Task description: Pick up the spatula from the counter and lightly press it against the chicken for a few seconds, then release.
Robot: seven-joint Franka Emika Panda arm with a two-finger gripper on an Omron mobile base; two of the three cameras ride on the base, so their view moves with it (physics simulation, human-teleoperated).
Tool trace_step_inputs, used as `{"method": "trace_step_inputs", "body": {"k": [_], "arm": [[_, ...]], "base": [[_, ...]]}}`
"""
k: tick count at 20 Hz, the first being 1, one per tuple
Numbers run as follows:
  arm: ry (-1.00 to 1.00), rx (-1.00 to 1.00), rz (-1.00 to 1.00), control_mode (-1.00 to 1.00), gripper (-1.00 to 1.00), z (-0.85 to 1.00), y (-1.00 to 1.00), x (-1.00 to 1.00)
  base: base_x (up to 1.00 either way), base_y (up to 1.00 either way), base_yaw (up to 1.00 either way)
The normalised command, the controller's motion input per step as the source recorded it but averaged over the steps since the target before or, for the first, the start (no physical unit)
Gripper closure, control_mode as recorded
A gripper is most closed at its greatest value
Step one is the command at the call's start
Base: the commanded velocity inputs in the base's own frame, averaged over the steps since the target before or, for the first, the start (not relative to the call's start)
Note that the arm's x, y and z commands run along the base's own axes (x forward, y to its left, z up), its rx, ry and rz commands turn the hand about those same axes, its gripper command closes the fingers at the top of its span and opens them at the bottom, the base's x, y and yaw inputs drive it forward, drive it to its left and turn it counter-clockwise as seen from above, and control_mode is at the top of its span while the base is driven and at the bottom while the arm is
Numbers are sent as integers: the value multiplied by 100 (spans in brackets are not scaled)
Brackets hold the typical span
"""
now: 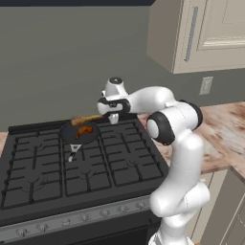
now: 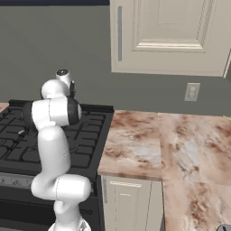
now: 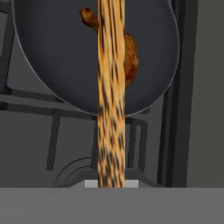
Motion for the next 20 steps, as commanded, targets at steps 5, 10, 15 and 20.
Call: {"method": "trace_step_inputs", "body": {"k": [5,10,15,20], "arm": [[0,26,-33,-100,100,33,-22,-39],[0,15,-41,-100,100,16,-22,-38],[2,11,-42,-100,100,16,-21,-41],[10,22,-36,-100,100,51,-18,-35]], "base": [[0,0,0],[0,0,0],[0,0,0],[0,0,0]]}}
